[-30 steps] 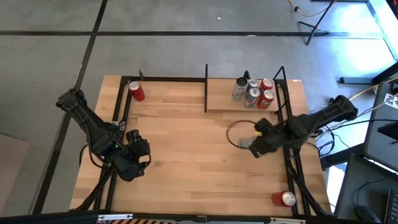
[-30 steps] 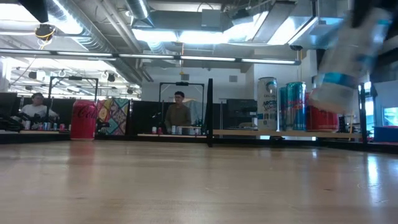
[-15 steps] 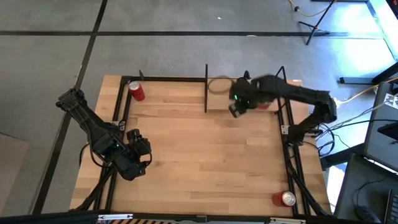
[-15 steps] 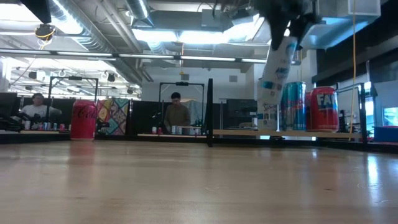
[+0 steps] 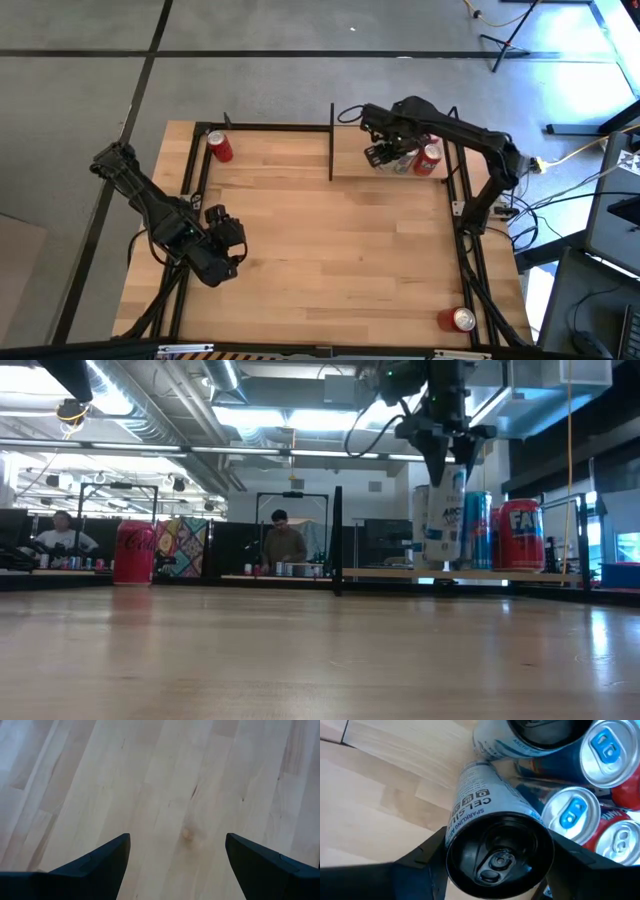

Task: Place canned beverage on shelf
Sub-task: Put the white soda can on the shelf aligned with the other white soda can

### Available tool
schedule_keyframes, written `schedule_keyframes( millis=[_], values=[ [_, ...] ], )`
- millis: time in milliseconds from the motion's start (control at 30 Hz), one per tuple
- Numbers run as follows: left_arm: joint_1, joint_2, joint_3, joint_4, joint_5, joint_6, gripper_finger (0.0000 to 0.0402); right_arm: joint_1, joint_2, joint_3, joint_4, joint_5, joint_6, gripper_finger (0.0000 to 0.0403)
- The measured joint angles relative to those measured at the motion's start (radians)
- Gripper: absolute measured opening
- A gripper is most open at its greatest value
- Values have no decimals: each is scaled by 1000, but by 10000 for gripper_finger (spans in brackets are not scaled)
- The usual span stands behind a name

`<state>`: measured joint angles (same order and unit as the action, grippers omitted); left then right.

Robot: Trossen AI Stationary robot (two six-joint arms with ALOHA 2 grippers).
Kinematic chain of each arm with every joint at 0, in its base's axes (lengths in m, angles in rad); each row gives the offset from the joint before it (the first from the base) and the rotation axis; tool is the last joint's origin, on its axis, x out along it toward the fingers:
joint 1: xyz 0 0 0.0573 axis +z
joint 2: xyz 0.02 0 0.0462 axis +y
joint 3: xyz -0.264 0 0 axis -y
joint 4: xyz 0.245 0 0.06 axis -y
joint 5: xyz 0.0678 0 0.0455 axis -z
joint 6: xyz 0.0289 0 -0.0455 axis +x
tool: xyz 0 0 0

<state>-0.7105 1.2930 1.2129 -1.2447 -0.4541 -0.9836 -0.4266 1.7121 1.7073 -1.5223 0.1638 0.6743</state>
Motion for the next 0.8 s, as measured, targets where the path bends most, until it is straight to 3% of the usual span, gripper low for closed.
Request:
schedule_keyframes(
  millis=[800],
  values=[
    [0, 0, 0, 0, 2, 35, 316, -15, 39, 0, 34, 11, 2, 243]
  ],
)
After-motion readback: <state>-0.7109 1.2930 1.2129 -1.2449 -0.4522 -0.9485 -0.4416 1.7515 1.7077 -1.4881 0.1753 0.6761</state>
